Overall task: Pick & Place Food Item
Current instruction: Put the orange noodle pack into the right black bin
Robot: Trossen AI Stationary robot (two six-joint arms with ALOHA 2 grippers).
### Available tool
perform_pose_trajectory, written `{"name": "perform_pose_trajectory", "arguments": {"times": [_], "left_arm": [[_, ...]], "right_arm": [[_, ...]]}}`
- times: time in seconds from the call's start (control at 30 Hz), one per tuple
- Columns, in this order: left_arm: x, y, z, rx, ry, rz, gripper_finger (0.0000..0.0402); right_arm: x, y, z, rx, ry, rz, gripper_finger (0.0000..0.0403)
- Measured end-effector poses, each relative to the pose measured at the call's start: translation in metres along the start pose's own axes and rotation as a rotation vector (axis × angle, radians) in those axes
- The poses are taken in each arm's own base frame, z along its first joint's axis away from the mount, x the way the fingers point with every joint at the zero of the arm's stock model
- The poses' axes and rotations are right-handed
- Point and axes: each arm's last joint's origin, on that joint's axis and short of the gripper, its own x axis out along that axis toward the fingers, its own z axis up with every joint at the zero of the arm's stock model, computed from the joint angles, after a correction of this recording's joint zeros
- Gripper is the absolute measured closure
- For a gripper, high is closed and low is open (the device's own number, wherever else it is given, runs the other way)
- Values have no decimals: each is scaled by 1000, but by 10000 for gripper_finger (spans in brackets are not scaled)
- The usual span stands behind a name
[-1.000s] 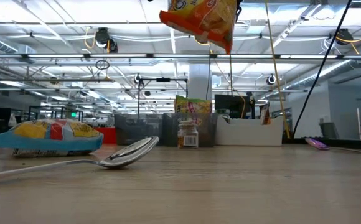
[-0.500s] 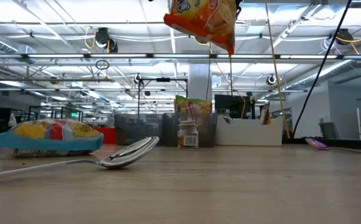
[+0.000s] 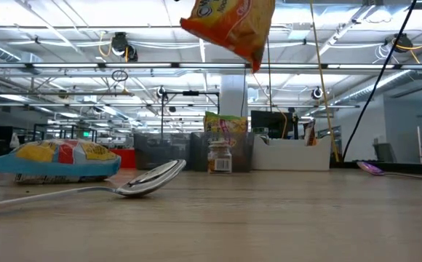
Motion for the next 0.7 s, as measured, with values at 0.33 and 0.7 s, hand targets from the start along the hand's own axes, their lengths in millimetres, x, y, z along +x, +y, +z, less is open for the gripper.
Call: {"name": "perform_pose_trajectory", "arguments": {"times": [0.33,0.7], "left_arm": [[4,4,0,-2,9,11,401],[6,21,7,-31,-22,66,401]], "right_arm": [[10,-6,-5,76,48,66,202],[3,-6,-1,13,102,-81,205]]}}
